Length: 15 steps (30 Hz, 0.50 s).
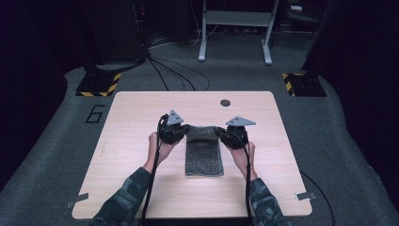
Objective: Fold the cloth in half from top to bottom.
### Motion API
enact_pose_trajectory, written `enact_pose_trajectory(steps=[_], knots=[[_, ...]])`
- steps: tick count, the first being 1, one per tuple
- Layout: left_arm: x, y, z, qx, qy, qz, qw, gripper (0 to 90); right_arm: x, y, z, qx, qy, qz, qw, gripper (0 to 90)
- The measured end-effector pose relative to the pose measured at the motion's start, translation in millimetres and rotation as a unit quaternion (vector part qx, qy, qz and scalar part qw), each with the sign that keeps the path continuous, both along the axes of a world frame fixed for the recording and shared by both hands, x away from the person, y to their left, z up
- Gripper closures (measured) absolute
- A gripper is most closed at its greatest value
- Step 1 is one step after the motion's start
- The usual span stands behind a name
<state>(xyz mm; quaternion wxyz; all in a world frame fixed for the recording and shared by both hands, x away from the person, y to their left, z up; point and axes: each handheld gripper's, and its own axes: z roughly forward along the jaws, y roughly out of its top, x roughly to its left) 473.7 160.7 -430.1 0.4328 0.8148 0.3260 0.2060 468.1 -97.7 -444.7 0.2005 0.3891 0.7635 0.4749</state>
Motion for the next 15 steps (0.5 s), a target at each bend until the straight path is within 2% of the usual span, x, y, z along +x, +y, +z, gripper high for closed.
enact_pose_trajectory(steps=[2, 3, 8, 10, 12, 15], knots=[[-2.3, -0.4, -2.8, -0.001, -0.001, -0.001, 1.0000, 86.8, -3.5, -0.2, -0.6, 0.002, -0.001, 0.000, 1.0000, 83.4], [-5.3, -0.2, -6.1, 0.000, 0.008, -0.004, 1.0000, 86.8, -10.8, -0.7, -2.7, 0.002, -0.006, -0.001, 1.0000, 83.4], [-12.9, -0.8, -14.5, 0.001, 0.018, -0.011, 0.9998, 86.7, -21.6, -1.5, -8.7, -0.008, -0.007, 0.004, 0.9999, 83.3], [-17.0, -1.9, -18.6, 0.002, 0.017, -0.013, 0.9998, 86.7, -26.0, -2.6, -11.2, -0.007, -0.007, 0.004, 0.9999, 83.3], [-19.8, -2.3, -20.8, 0.012, 0.017, -0.018, 0.9996, 86.7, -29.8, -3.4, -13.2, -0.002, -0.003, 0.003, 1.0000, 83.3], [-23.6, -2.3, -23.6, 0.012, 0.014, -0.018, 0.9997, 86.6, -35.7, -4.1, -17.1, -0.008, -0.009, 0.007, 0.9999, 82.9]])
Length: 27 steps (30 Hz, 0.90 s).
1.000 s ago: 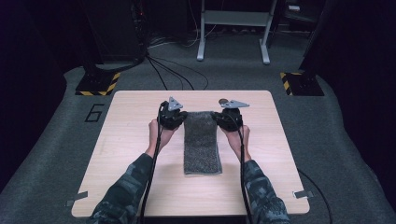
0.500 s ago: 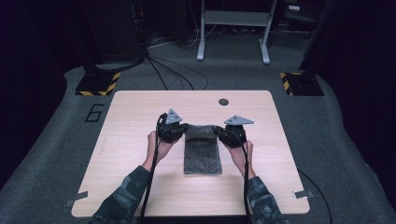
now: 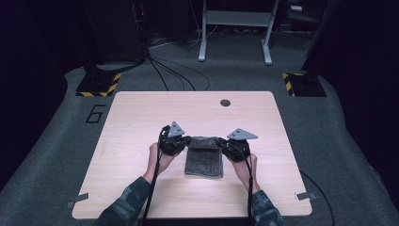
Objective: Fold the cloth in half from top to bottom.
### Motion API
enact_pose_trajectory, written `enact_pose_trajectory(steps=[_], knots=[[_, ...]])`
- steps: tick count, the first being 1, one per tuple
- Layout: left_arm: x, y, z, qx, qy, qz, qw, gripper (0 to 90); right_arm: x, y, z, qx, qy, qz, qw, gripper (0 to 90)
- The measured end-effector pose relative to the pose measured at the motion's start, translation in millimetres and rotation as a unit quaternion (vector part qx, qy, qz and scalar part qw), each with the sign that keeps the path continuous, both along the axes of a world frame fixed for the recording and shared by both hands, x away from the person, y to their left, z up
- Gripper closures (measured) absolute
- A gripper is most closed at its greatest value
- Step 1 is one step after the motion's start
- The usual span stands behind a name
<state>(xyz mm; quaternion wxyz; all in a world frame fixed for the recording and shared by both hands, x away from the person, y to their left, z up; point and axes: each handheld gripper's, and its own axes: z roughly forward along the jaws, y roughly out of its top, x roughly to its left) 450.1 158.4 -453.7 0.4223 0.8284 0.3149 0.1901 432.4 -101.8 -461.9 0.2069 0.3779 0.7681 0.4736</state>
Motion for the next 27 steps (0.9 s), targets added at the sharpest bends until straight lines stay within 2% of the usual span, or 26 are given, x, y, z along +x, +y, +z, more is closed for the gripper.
enact_pose_trajectory(steps=[8, 11, 12, 19, 21, 23, 24, 27], knots=[[-14.4, -0.5, -13.5, 0.010, 0.010, -0.011, 0.9998, 86.5, -16.2, -0.5, -15.2, -0.016, 0.012, 0.004, 0.9998, 82.4], [-19.5, -1.3, -19.5, 0.020, 0.012, -0.017, 0.9996, 86.5, -20.9, -0.7, -23.3, -0.021, 0.018, 0.008, 0.9996, 82.3], [-22.0, -0.6, -22.6, 0.028, 0.017, -0.019, 0.9993, 86.4, -24.6, -0.8, -28.3, -0.031, 0.019, 0.009, 0.9993, 82.2], [-28.8, 0.7, -31.7, 0.019, 0.041, -0.034, 0.9984, 84.0, -33.3, -2.1, -39.1, -0.041, 0.031, 0.011, 0.9986, 81.5], [-31.3, 0.9, -34.6, 0.021, 0.048, -0.034, 0.9981, 80.7, -36.2, -2.2, -41.6, -0.044, 0.040, 0.012, 0.9982, 79.0], [-33.4, 2.8, -37.0, 0.025, 0.062, -0.039, 0.9970, 74.4, -39.2, -3.3, -43.8, -0.045, 0.047, 0.022, 0.9977, 71.8], [-34.2, 3.9, -38.3, 0.023, 0.063, -0.038, 0.9970, 70.5, -41.6, -3.8, -44.0, -0.042, 0.052, 0.024, 0.9975, 68.5], [-38.6, 10.4, -37.7, 0.024, 0.070, -0.031, 0.9968, 52.4, -48.2, -7.4, -41.7, -0.034, 0.061, 0.036, 0.9969, 58.3]])
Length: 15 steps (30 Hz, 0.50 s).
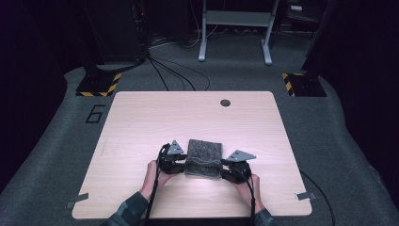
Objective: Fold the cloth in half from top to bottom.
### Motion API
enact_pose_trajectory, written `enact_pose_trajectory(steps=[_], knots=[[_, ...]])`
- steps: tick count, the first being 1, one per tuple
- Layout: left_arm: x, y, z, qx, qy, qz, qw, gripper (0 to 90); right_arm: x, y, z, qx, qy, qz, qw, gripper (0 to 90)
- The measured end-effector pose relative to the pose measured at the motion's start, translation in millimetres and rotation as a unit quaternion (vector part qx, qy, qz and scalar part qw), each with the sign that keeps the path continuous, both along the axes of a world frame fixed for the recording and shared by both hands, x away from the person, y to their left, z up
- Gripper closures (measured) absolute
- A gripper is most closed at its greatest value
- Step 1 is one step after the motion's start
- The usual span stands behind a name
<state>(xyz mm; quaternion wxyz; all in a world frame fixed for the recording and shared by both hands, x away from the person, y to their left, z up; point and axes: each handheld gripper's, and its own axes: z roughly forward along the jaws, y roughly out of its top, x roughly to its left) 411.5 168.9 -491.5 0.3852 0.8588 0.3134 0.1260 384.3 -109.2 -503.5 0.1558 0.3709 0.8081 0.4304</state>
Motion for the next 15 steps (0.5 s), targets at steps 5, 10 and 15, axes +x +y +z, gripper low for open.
enact_pose_trajectory(steps=[5, 10, 15], knots=[[-4.7, 14.8, 11.5, -0.012, -0.015, 0.024, 0.9995, 35.2, -7.3, -11.8, 10.1, 0.033, 0.005, 0.002, 0.9994, 45.0], [5.4, 13.6, 15.3, -0.016, -0.019, 0.049, 0.9985, 29.6, -0.2, -11.9, 19.0, 0.043, 0.005, -0.012, 0.9990, 35.2], [14.9, -3.9, -4.1, 0.027, 0.007, 0.038, 0.9989, 25.3, 22.8, 2.4, 4.9, -0.009, 0.046, -0.033, 0.9984, 21.0]])
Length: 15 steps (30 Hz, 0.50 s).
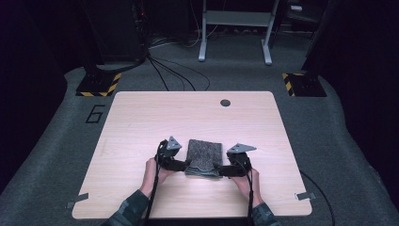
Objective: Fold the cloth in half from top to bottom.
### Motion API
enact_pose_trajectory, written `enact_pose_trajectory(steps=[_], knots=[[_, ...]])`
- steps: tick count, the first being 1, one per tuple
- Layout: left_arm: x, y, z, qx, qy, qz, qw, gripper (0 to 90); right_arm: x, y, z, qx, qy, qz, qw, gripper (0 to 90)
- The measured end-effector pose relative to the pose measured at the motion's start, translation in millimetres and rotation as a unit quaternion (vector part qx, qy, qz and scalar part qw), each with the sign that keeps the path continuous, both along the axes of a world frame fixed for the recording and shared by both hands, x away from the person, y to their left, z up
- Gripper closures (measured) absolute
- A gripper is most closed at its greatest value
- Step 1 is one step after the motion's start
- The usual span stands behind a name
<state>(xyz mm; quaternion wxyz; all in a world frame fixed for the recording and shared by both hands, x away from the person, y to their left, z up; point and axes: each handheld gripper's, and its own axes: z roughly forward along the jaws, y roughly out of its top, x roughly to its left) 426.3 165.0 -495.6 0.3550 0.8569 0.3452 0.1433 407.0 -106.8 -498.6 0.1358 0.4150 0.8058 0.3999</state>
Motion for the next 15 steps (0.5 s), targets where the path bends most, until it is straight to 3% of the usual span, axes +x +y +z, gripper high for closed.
enact_pose_trajectory(steps=[1, 6, 11, 13, 15], knots=[[0.0, 0.0, 0.0, 0.000, 0.000, 0.000, 1.0000, 25.1, 2.8, 2.7, -4.7, -0.019, 0.003, 0.002, 0.9998, 20.0], [-5.7, -2.6, -9.3, 0.028, 0.001, -0.004, 0.9996, 24.9, 3.0, 1.7, -16.2, -0.045, 0.016, 0.006, 0.9988, 17.4], [-10.3, -4.4, -14.4, 0.050, 0.001, -0.010, 0.9987, 25.0, 1.4, -2.8, -19.2, -0.050, 0.018, -0.004, 0.9986, 15.9], [-11.9, -4.9, -15.3, 0.051, -0.007, -0.011, 0.9986, 24.9, -1.0, -5.2, -20.3, -0.067, 0.011, -0.002, 0.9977, 15.7], [-13.1, -4.6, -16.5, 0.050, -0.010, -0.012, 0.9986, 24.9, -1.8, -5.1, -21.0, -0.065, 0.012, -0.005, 0.9978, 15.5]])
